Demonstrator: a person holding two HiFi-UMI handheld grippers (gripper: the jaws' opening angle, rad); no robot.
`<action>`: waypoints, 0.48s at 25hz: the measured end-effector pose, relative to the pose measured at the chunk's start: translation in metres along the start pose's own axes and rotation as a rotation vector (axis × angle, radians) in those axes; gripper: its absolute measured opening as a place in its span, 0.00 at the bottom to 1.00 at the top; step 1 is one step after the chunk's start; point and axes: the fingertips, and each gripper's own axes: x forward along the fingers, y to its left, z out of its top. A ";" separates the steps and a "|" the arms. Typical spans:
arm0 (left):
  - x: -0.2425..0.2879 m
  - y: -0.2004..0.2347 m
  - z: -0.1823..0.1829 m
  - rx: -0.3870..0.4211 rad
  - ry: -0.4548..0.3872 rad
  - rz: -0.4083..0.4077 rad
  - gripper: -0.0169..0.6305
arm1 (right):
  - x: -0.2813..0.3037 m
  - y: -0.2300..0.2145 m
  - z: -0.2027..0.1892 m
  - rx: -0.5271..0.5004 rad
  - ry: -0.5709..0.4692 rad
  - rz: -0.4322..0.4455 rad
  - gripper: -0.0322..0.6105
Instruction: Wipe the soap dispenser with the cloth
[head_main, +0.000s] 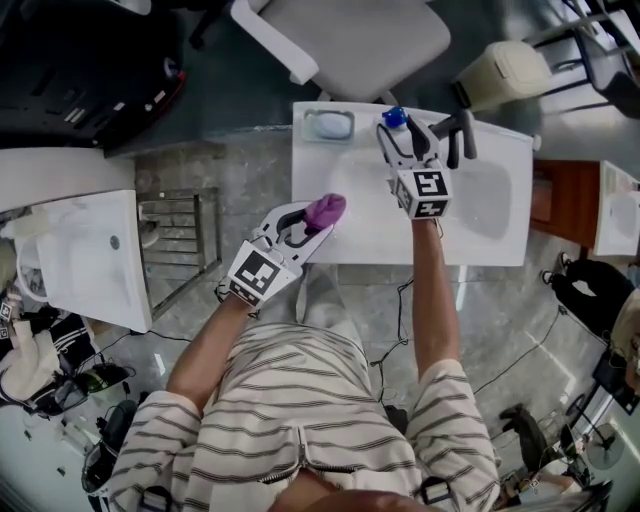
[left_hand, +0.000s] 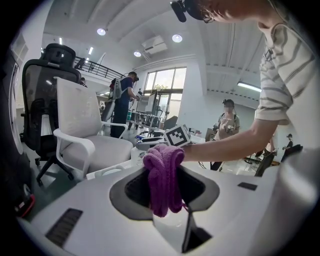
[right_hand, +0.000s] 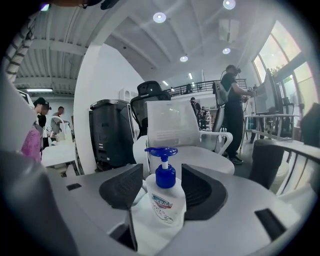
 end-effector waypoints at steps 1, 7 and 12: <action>0.000 0.000 0.000 -0.002 -0.002 0.006 0.23 | -0.002 0.000 0.002 0.003 -0.004 -0.005 0.42; -0.007 0.003 0.010 -0.021 -0.038 0.056 0.23 | -0.022 -0.001 0.010 0.070 -0.027 -0.079 0.41; -0.023 0.003 0.019 -0.030 -0.057 0.120 0.23 | -0.050 0.024 0.030 0.138 -0.054 -0.070 0.34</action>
